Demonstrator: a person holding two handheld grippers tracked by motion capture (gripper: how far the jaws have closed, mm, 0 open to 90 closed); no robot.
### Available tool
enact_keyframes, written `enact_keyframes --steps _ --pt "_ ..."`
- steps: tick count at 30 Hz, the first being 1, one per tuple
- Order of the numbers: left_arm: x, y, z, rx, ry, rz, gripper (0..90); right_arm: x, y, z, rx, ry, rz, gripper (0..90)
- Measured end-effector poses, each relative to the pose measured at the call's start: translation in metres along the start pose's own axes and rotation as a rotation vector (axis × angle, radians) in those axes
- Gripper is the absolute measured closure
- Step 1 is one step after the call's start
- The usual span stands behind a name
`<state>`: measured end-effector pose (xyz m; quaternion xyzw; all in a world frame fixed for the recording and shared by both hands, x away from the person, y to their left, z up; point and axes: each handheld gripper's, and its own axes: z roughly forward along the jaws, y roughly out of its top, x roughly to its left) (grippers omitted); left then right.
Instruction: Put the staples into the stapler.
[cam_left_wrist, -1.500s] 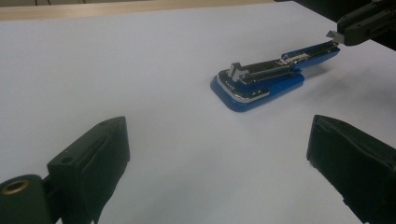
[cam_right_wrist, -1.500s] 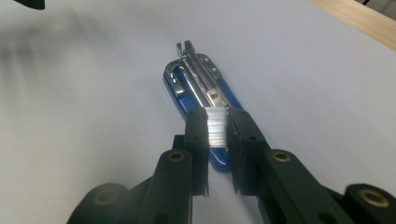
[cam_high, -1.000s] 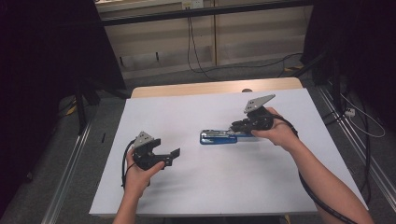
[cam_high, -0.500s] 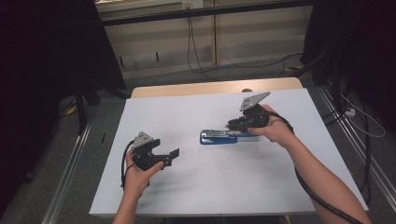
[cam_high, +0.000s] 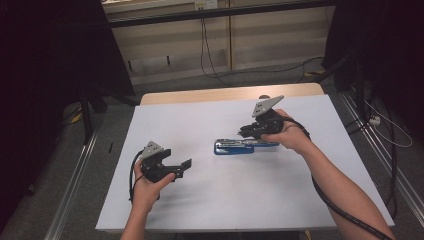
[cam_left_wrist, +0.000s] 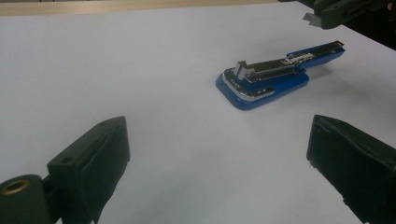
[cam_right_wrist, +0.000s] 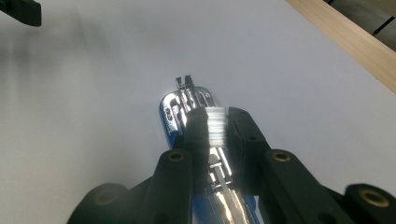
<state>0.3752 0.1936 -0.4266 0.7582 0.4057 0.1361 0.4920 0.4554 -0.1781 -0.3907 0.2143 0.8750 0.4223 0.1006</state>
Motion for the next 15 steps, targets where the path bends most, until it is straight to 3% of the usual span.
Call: enact_keyframes --steps 15 --pt "0.002 -0.001 -0.001 0.005 0.007 -0.005 6.2 -0.005 0.005 0.014 0.006 0.035 -0.018 78.9"
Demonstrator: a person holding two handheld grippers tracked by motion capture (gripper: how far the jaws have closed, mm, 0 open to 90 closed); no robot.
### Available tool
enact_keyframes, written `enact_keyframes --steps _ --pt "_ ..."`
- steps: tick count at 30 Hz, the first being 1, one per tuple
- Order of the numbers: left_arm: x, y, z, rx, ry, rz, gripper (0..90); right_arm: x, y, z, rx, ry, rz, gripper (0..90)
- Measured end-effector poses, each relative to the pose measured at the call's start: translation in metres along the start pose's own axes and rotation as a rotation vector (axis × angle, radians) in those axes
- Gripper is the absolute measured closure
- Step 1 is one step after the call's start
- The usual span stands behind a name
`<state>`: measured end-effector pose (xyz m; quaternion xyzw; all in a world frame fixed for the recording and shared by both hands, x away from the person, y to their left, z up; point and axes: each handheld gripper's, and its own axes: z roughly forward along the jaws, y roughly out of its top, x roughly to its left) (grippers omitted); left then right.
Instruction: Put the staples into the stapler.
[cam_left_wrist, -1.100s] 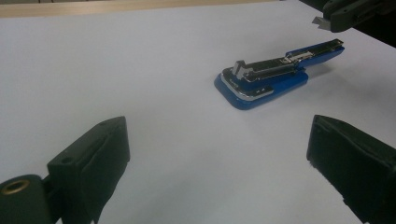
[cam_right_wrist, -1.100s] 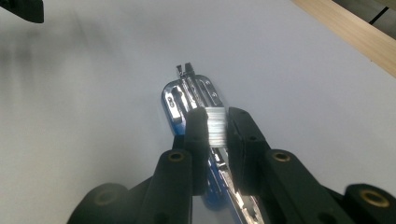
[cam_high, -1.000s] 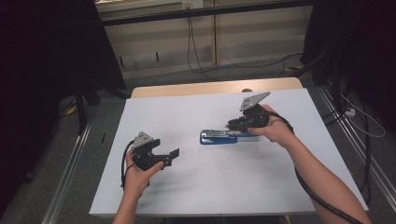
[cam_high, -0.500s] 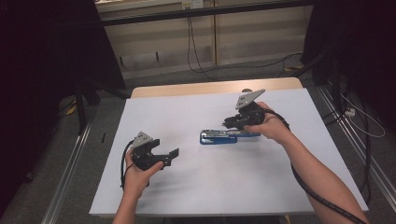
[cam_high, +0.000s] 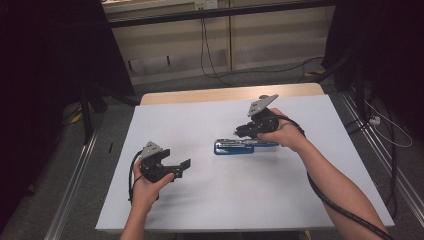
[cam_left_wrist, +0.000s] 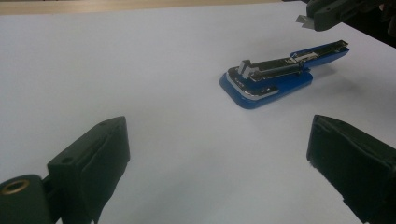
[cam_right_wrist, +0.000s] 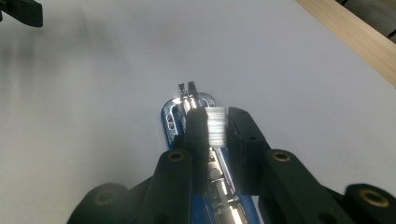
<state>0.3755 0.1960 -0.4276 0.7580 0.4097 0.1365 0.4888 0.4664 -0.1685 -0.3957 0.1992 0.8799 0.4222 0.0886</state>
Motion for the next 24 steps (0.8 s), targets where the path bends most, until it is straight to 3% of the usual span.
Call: enact_keyframes --steps 24 --pt "0.004 -0.001 -0.001 0.0 0.008 -0.006 6.2 -0.006 0.006 0.02 0.014 0.055 -0.04 78.9"
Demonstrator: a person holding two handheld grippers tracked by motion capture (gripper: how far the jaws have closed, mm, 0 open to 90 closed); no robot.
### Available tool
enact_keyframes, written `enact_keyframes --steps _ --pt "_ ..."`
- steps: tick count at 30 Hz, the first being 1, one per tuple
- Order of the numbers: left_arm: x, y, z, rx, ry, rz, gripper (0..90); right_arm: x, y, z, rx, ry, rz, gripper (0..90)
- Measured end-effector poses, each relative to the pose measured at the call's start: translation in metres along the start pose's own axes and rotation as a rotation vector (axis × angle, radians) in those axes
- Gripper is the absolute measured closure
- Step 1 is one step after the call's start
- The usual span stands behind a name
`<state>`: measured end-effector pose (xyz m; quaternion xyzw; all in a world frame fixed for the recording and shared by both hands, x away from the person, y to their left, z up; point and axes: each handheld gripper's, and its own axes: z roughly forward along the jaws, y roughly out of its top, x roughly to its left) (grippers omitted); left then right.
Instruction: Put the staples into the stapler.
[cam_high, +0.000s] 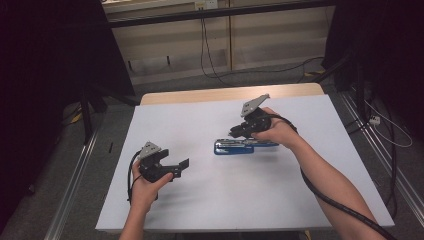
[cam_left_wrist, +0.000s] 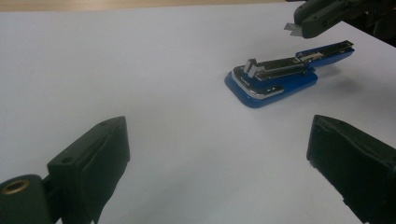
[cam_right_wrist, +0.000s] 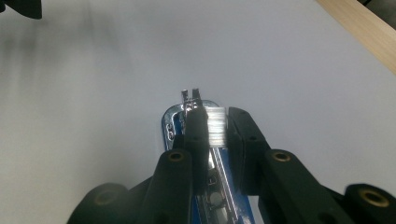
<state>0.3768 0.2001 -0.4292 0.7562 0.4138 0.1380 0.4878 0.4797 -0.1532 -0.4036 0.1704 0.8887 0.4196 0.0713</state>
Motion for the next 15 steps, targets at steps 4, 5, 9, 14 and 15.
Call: enact_keyframes --steps 4,5,9,14,15 --pt "-0.0003 0.0 0.0003 -0.002 0.0 0.0 6.2 -0.0005 0.0004 0.0017 0.003 0.008 -0.006 78.9" --pt "-0.0004 -0.0001 0.0005 0.0 0.001 0.002 6.2 -0.0004 0.0004 0.0021 0.003 0.01 -0.007 78.9" --pt "-0.0004 -0.0001 0.0005 0.001 0.001 0.002 6.2 -0.0003 0.0009 0.0038 0.006 0.015 -0.012 78.9" --pt "-0.0006 -0.0001 0.0004 0.001 0.002 0.002 6.2 -0.0009 0.0009 0.0064 0.008 0.026 -0.021 78.9" --pt "-0.0007 0.0 0.0004 0.003 0.002 0.003 6.2 -0.0008 0.0011 0.0071 0.012 0.027 -0.024 78.9"
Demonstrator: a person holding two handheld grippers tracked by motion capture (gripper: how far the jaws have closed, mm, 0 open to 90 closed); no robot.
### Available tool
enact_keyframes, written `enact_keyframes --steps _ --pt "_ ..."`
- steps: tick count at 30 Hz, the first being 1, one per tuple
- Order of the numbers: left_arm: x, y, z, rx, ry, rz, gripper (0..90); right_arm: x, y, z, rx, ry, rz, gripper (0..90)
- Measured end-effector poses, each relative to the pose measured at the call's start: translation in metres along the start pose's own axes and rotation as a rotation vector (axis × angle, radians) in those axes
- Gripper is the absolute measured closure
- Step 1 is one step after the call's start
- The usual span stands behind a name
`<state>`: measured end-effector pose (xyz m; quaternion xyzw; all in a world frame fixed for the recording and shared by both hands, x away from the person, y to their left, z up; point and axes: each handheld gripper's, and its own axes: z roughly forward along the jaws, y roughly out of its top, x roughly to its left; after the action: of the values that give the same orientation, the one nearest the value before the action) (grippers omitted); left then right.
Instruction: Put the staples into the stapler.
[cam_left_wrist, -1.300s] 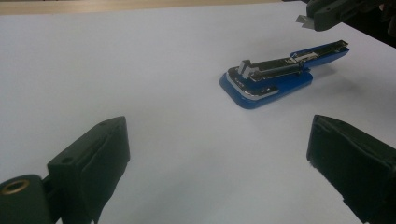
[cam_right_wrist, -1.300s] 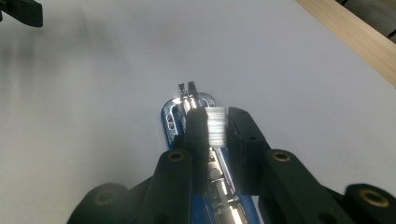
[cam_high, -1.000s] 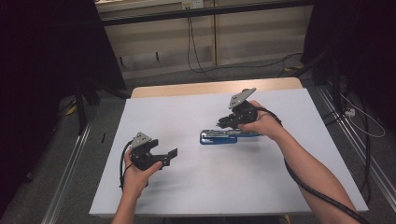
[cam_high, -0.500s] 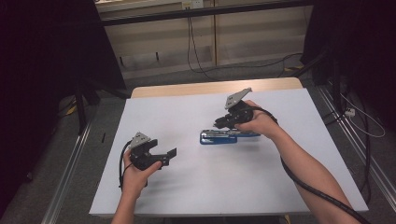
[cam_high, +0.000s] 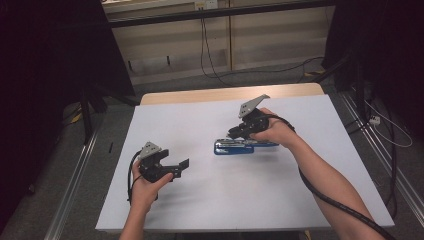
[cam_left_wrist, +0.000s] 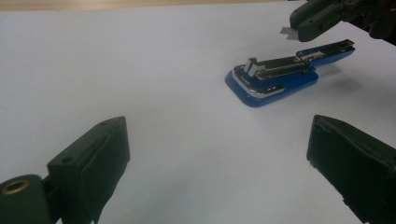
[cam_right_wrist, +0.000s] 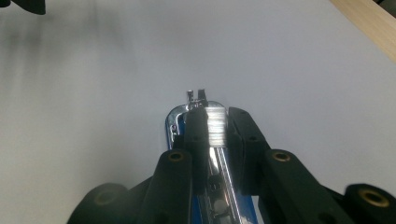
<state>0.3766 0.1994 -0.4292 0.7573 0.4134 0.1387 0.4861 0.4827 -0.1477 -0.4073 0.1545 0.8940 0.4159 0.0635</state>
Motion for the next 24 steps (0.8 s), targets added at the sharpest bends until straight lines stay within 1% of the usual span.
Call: enact_keyframes --steps 9,24 --pt "0.001 0.0 0.0 0.001 0.005 0.004 6.2 -0.001 0.001 0.005 0.006 0.006 -0.019 78.9" --pt "0.001 0.0 0.0 0.0 0.005 0.004 6.2 0.0 0.001 0.015 0.015 0.029 -0.033 78.9"
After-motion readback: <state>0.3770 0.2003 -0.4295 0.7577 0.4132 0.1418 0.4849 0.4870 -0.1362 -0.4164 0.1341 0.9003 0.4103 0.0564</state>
